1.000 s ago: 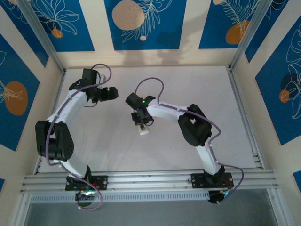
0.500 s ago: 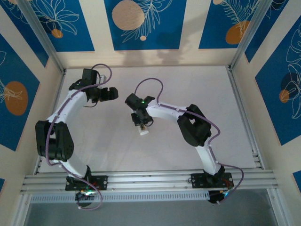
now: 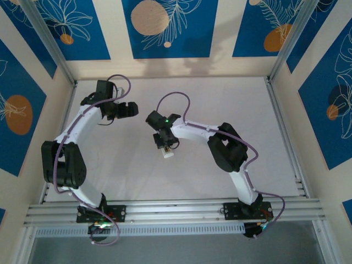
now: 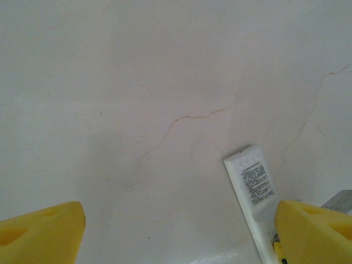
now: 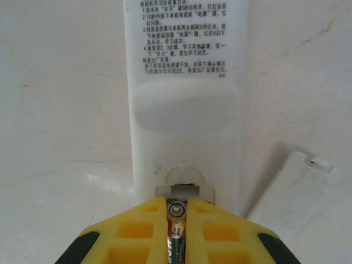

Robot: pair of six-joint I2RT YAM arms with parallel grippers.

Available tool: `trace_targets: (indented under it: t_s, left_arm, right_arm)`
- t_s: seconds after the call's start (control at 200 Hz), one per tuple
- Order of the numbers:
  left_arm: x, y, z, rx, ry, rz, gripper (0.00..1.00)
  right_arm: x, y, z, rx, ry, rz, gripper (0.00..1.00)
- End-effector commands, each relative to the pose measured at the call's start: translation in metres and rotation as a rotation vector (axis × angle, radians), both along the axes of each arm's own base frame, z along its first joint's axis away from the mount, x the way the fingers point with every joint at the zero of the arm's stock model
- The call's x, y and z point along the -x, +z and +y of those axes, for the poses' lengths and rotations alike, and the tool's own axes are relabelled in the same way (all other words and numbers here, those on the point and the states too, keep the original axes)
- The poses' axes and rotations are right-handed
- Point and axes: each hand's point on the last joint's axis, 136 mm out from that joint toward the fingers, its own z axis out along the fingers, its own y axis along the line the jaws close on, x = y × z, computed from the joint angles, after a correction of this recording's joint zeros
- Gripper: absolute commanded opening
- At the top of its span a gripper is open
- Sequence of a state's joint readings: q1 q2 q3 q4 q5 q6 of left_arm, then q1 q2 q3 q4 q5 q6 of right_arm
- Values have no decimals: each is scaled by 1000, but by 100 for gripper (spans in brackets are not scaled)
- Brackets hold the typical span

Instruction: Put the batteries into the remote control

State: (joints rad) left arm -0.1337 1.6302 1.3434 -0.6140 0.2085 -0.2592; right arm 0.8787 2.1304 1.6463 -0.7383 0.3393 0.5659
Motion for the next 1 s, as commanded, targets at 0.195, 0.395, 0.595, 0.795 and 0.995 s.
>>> trace_targets:
  t_s: [0.195, 0.395, 0.595, 0.795, 0.995]
  left_arm:
    - [2, 10, -4, 8, -21, -12, 89]
    - [2, 12, -4, 11, -19, -16, 89]
    - [2, 12, -5, 10, -22, -15, 89]
    - [2, 12, -5, 9, -22, -16, 89]
    - [2, 11, -6, 14, -24, -14, 89]
  right_arm:
    - [45, -20, -16, 63, 48, 198, 11]
    - [46, -13, -17, 60, 64, 233, 12]
    - [29, 8, -7, 13, 54, 194, 14]
    - [22, 12, -4, 9, 49, 178, 15]
    - [7, 15, -7, 28, 47, 76, 15]
